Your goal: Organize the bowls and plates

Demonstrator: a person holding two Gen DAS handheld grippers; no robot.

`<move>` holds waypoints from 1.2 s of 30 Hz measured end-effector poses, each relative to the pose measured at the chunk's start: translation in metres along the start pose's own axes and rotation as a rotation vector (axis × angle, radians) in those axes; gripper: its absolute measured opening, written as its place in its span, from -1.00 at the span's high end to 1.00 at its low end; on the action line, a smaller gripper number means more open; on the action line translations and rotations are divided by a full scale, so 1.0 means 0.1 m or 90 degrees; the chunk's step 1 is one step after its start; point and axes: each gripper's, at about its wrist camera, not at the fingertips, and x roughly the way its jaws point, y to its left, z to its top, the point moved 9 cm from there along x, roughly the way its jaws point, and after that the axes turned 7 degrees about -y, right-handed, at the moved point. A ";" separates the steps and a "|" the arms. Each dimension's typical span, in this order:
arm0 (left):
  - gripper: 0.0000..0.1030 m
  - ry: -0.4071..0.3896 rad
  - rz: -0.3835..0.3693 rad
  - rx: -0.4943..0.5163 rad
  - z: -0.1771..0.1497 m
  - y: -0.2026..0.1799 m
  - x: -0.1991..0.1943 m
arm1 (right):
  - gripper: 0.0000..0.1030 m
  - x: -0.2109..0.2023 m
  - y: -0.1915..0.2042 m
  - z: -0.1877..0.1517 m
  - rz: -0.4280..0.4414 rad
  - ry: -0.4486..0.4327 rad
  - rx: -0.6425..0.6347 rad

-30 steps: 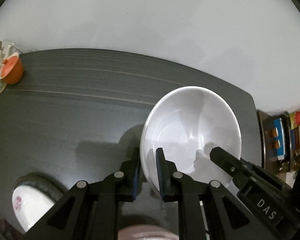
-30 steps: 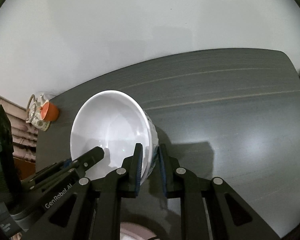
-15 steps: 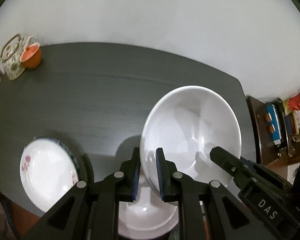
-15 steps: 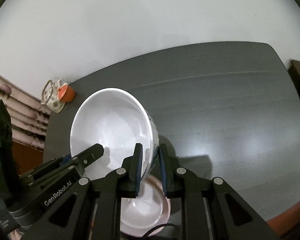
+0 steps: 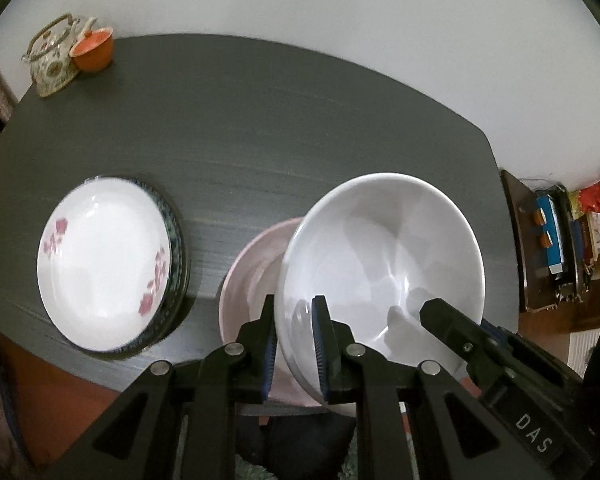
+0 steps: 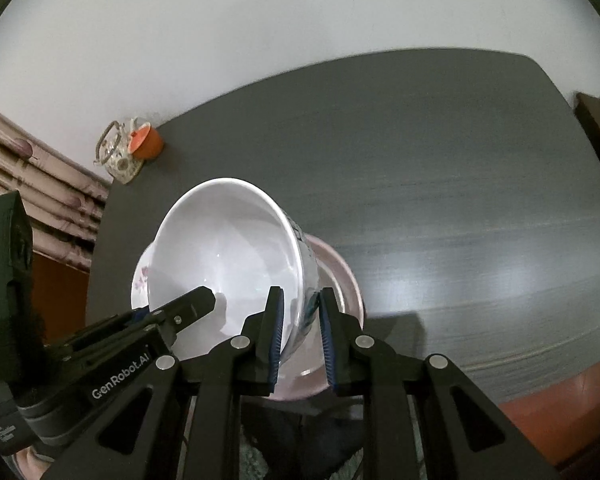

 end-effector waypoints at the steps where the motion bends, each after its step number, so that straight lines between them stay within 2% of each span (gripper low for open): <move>1: 0.70 0.003 0.001 -0.003 -0.03 0.01 0.01 | 0.65 0.01 -0.02 -0.03 -0.001 0.003 0.000; 15: 0.70 0.036 0.022 -0.010 -0.23 0.15 0.22 | 0.65 0.30 -0.02 -0.31 -0.013 0.056 0.012; 36: 0.70 0.044 0.041 0.002 -0.31 0.10 0.34 | 0.62 0.46 -0.09 -0.39 -0.029 0.074 0.018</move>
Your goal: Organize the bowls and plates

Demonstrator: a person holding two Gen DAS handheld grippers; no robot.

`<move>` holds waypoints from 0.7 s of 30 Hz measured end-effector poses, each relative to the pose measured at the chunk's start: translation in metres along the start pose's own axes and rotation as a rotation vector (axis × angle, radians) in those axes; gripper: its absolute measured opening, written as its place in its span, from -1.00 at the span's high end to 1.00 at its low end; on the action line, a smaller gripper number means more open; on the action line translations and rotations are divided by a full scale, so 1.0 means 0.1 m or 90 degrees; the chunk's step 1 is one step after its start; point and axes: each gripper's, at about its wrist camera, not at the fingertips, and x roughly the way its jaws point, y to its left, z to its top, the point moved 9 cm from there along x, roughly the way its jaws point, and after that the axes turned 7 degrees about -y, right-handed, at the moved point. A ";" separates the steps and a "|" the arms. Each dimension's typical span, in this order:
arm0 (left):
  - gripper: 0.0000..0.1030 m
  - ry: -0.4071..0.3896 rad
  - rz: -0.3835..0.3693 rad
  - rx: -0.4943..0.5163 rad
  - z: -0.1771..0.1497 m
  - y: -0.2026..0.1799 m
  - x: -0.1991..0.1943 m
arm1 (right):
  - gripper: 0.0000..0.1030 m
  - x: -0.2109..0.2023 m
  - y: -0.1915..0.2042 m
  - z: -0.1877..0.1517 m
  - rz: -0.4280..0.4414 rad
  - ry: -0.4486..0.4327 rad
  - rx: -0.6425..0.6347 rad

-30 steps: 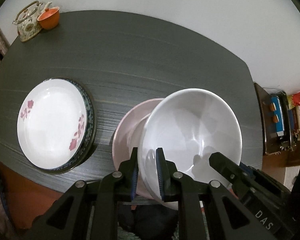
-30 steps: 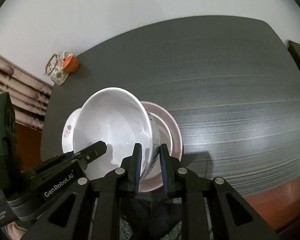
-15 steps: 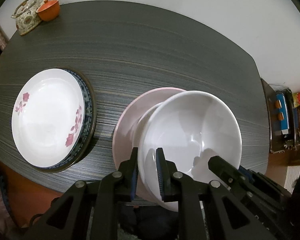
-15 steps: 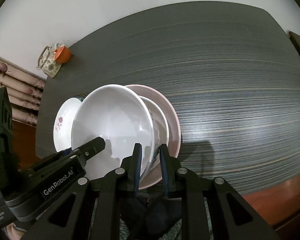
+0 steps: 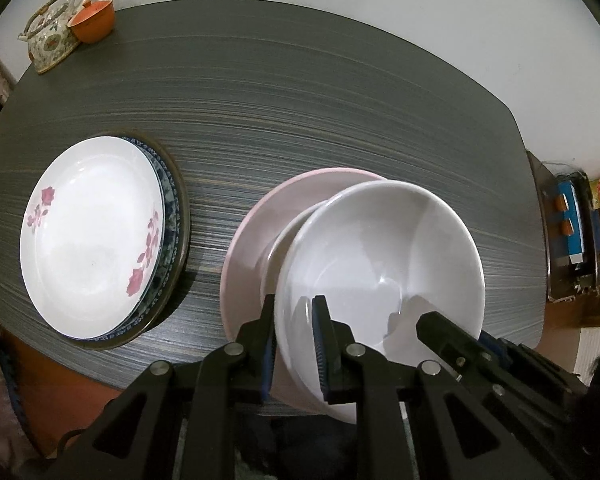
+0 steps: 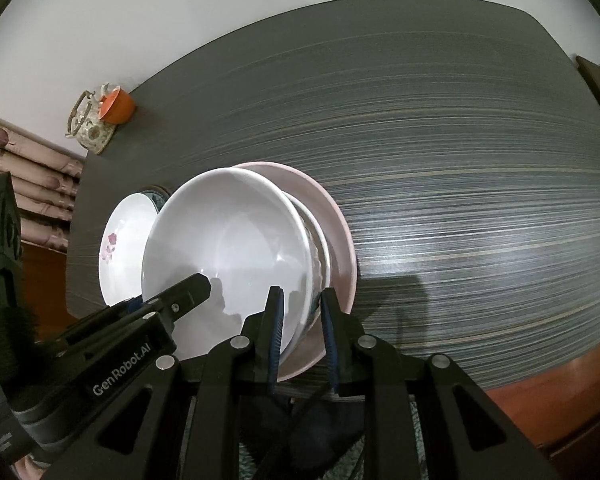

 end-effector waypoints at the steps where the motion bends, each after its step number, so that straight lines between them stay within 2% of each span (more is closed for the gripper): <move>1: 0.70 0.000 0.001 0.001 0.00 0.00 0.00 | 0.62 0.00 0.00 0.00 -0.001 0.000 -0.001; 21: 0.65 0.000 0.007 0.008 -0.01 0.01 0.06 | 0.60 0.02 -0.02 -0.01 0.002 -0.006 0.006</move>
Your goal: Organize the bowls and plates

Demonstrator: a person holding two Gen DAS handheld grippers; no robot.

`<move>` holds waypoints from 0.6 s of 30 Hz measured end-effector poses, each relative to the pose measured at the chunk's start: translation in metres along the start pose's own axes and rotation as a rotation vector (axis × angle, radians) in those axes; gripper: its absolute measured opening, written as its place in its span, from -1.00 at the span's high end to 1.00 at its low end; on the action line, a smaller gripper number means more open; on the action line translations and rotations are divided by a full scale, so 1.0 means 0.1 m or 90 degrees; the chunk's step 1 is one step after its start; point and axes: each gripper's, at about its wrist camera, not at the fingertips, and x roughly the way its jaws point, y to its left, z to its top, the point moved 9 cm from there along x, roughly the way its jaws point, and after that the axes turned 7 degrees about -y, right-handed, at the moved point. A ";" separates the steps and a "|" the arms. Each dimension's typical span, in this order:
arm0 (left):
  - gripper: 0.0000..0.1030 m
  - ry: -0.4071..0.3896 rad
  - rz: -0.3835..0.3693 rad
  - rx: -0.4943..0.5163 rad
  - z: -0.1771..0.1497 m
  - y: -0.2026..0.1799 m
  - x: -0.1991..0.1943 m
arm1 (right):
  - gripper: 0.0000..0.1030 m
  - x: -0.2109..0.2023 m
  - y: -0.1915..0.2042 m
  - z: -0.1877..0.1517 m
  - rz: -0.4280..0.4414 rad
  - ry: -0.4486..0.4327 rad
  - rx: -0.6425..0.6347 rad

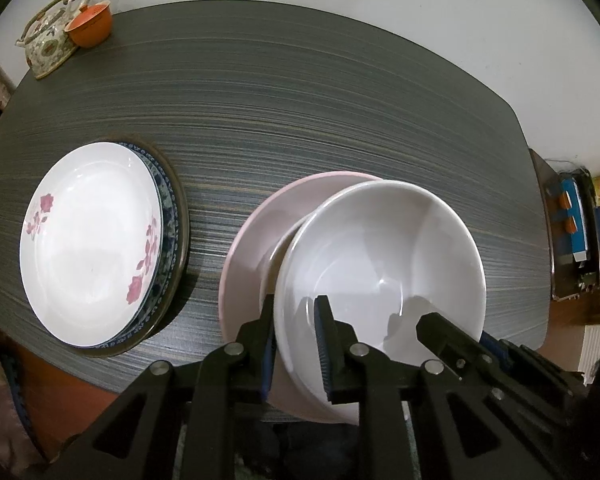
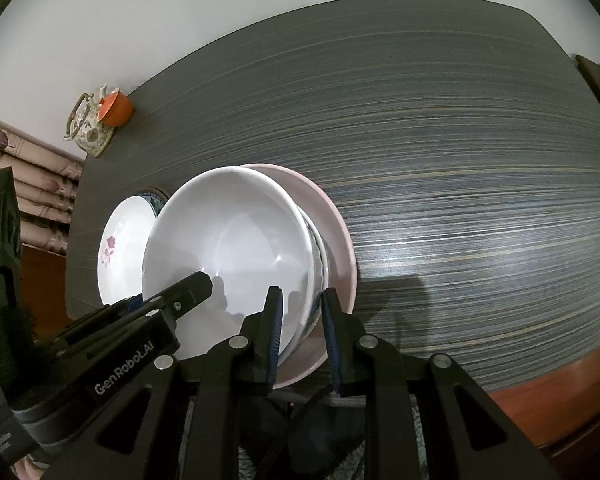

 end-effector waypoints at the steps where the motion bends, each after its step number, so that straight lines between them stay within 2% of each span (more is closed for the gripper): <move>1: 0.65 0.000 0.000 0.000 0.00 0.00 0.00 | 0.60 0.00 0.00 0.00 -0.001 -0.002 -0.002; 18: 0.56 0.027 -0.017 0.000 0.06 0.05 -0.02 | 0.60 -0.01 -0.01 0.03 0.002 -0.004 -0.008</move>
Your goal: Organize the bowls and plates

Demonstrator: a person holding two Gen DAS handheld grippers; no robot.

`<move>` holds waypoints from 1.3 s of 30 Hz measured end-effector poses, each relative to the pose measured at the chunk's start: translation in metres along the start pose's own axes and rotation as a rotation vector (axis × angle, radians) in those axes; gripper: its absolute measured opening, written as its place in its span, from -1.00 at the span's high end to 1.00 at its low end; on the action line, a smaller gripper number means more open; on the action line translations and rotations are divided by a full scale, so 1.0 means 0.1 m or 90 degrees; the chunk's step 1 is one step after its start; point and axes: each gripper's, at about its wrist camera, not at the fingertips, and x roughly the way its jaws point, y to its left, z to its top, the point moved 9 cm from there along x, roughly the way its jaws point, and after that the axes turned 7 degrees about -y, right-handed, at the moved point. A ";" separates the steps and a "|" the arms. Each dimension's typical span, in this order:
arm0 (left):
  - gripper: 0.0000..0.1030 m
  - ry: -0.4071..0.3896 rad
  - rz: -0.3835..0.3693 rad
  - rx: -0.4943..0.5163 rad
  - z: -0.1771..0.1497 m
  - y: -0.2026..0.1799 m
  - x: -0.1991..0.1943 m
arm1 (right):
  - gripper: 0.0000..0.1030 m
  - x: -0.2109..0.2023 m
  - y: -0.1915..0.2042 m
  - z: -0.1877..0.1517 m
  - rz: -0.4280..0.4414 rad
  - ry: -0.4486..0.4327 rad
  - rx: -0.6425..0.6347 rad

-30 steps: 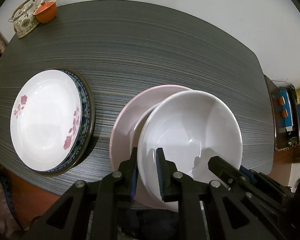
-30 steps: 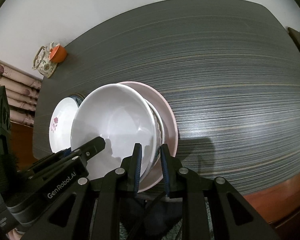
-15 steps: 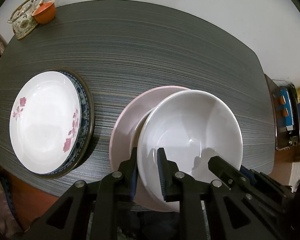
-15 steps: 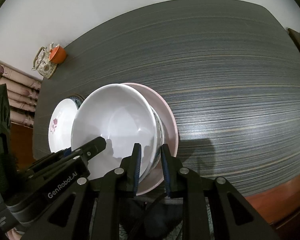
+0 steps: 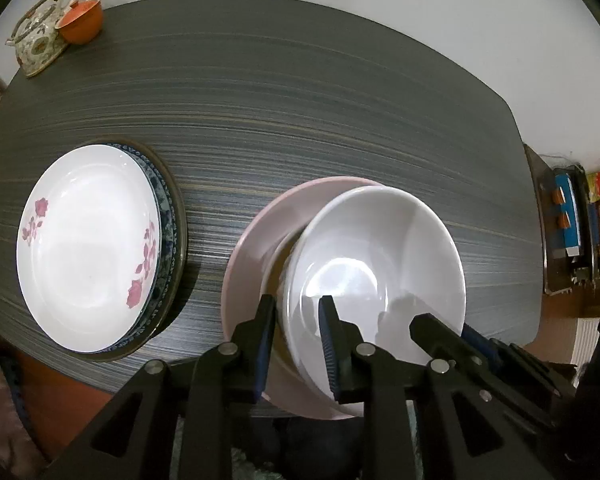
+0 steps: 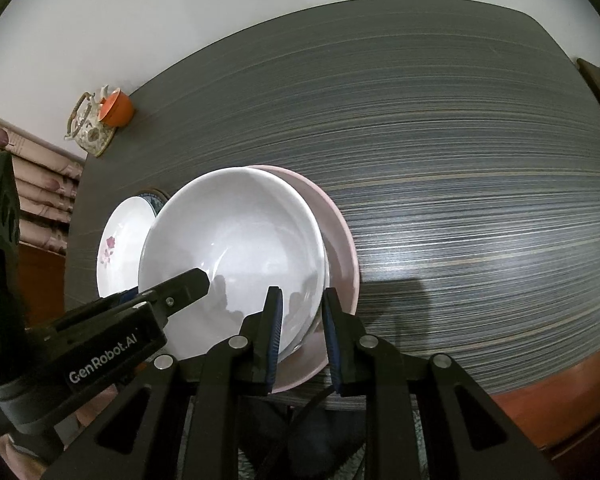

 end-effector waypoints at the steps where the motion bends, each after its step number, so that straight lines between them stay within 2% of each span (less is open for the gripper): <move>1: 0.56 -0.002 0.003 0.002 0.01 0.00 0.00 | 0.60 -0.01 0.00 0.00 0.001 -0.001 0.000; 5: 0.42 -0.012 0.041 0.044 0.09 -0.05 -0.03 | 0.60 -0.02 -0.01 0.01 0.006 -0.007 0.005; 13: 0.34 -0.021 0.048 0.071 0.03 -0.12 -0.05 | 0.59 -0.06 -0.02 0.02 0.021 -0.016 0.009; 16: 0.34 -0.025 0.028 0.049 0.04 -0.10 -0.11 | 0.59 -0.09 -0.02 0.03 0.029 -0.022 0.013; 22: 0.32 -0.073 0.008 0.031 0.11 0.02 -0.35 | 0.56 -0.21 -0.05 0.09 0.035 -0.036 0.011; 30: 0.25 -0.070 -0.041 -0.070 0.09 0.38 -0.47 | 0.41 -0.29 -0.11 0.09 0.037 -0.049 0.029; 39: 0.25 -0.052 -0.047 -0.131 0.02 0.65 -0.42 | 0.40 -0.35 -0.24 0.09 0.018 -0.050 0.039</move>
